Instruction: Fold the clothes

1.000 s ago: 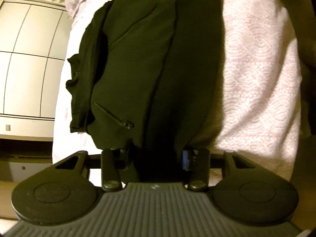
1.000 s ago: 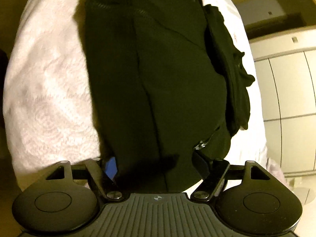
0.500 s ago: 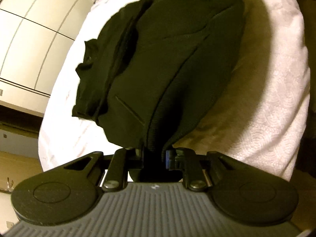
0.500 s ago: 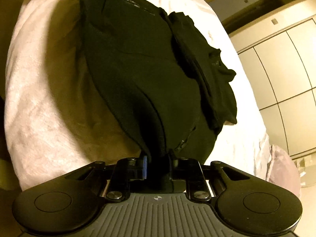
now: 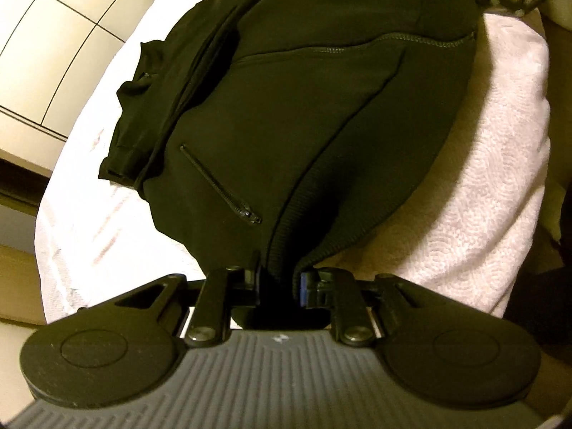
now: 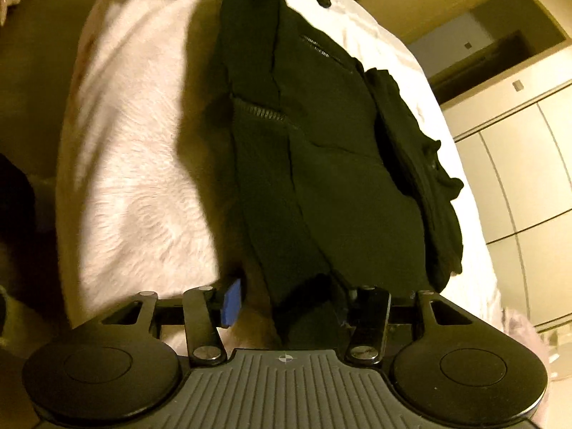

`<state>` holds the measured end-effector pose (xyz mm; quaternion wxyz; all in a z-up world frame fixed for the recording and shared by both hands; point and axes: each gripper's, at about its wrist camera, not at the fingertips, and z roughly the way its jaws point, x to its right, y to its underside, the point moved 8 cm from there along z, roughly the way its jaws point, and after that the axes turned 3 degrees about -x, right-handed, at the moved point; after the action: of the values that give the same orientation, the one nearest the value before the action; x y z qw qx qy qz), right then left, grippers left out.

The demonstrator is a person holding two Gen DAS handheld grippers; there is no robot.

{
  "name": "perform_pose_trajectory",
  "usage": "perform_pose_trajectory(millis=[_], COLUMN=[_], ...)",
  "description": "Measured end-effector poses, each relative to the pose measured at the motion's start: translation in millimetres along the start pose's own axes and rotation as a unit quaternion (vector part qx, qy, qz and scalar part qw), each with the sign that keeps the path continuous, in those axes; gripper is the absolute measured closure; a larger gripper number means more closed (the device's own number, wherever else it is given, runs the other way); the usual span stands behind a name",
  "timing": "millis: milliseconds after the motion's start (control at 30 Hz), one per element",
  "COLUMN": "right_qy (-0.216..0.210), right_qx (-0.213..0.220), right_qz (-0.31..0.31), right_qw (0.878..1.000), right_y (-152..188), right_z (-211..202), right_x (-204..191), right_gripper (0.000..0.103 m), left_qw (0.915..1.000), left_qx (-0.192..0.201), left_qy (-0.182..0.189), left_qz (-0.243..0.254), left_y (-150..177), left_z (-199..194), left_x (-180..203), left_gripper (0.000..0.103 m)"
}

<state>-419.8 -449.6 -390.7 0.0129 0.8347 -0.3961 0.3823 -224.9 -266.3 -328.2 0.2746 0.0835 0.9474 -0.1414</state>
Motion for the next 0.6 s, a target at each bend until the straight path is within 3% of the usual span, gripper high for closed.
perform_pose_trajectory(millis=[67, 167, 200, 300, 500, 600], right_qy=[0.014, 0.012, 0.009, -0.001, -0.013, -0.019], right_qx=[-0.006, -0.018, -0.022, -0.033, -0.013, -0.007], right_qz=[-0.009, -0.011, -0.01, -0.003, 0.073, 0.072], right_qw=[1.0, 1.0, 1.0, 0.999, 0.997, 0.997], right_y=[4, 19, 24, 36, 9, 0], right_z=[16, 20, 20, 17, -24, -34], right_x=[2, 22, 29, 52, 140, 174], right_gripper=[0.053, 0.085, 0.089, 0.094, 0.095, 0.095], left_qw=[1.0, 0.9999, 0.9997, 0.9992, 0.9976, 0.9978], left_qx=[0.0, 0.002, 0.003, 0.006, 0.033, 0.042], left_qy=[0.003, 0.005, 0.005, 0.002, -0.029, -0.028], left_qz=[0.004, 0.015, 0.023, 0.039, 0.054, 0.044], left_y=[0, -1, -1, -3, -17, -20], left_z=[-1, 0, -1, -6, -50, -70], left_x=[-1, -2, 0, 0, -28, -41], left_gripper=[0.087, 0.087, 0.087, 0.087, 0.089, 0.09])
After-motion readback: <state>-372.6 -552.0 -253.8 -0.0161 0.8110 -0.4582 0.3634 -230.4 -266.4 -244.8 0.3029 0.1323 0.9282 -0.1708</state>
